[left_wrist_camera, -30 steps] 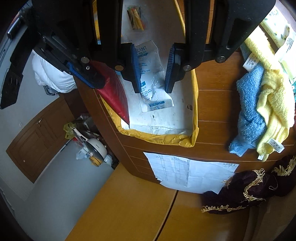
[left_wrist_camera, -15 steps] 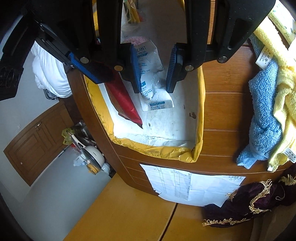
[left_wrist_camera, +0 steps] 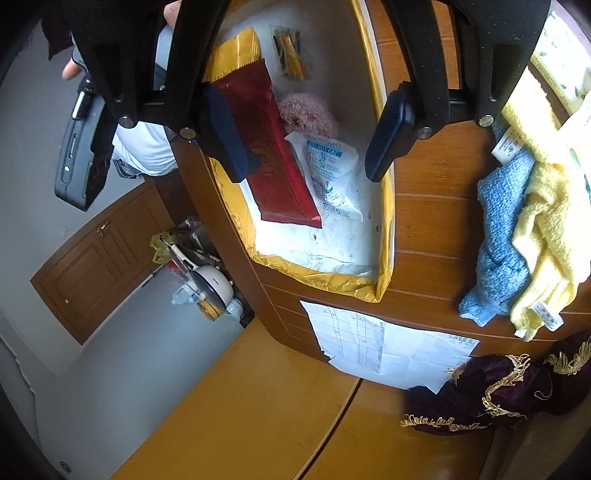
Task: Organize soft objects
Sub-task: 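Carry the desiccant bag and red packet into the tray and open both tools, then move left tool to the white pad while right tool moves to the yellow towel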
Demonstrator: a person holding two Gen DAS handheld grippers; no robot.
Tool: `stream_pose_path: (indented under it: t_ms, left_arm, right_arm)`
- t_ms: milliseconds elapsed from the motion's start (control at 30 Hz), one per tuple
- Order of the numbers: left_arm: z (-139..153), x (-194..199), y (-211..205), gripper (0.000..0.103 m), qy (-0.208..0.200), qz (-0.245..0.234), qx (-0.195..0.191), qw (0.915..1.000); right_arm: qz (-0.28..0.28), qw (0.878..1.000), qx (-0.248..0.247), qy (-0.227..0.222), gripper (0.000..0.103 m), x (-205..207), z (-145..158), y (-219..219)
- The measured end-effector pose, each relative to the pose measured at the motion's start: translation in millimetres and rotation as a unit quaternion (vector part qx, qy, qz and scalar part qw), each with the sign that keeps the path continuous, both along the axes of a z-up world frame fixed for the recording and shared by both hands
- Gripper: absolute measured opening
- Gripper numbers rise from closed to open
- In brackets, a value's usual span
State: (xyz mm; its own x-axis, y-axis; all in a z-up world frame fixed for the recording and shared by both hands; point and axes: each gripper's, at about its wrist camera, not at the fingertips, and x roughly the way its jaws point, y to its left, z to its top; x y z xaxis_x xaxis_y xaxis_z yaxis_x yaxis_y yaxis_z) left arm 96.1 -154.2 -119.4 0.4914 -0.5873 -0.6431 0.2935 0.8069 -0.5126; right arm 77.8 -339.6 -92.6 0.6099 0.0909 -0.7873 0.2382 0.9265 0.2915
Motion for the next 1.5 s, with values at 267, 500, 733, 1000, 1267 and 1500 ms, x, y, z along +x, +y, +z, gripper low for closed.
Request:
stream_pose_path:
  t_ms: [267, 500, 733, 1000, 1267, 1500]
  left_arm:
    - [3.5, -36.9, 49.0, 0.066, -0.017, 0.054, -0.002, 0.9984]
    - [-2.5, -56.7, 103.1, 0.066, -0.001, 0.120, -0.012, 0.9927]
    - [-6.6, -79.0, 137.0, 0.066, -0.027, 0.173, 0.010, 0.9844]
    - [-6.0, -84.4, 158.6, 0.067, -0.049, 0.200, 0.029, 0.9782]
    - [-10.9, -85.0, 170.5, 0.067, -0.045, 0.210, 0.038, 0.9759]
    - [-18.1, -80.5, 178.0, 0.067, -0.026, 0.215, 0.032, 0.9756]
  right_arm:
    - [0.005, 1.000, -0.019, -0.006, 0.050, -2.7, 5.0, 4.0]
    - [0.080, 0.994, -0.014, -0.071, 0.070, -18.7, 36.4, 52.3]
    - [0.171, 0.981, 0.018, -0.086, 0.071, -27.3, 39.8, 113.5]
    - [0.241, 0.968, 0.012, -0.073, 0.071, -36.9, 26.3, 171.3]
    - [0.266, 0.962, 0.019, -0.064, 0.071, -41.9, 19.8, 182.0]
    - [0.278, 0.959, 0.027, -0.051, 0.066, -40.4, 12.7, 186.6]
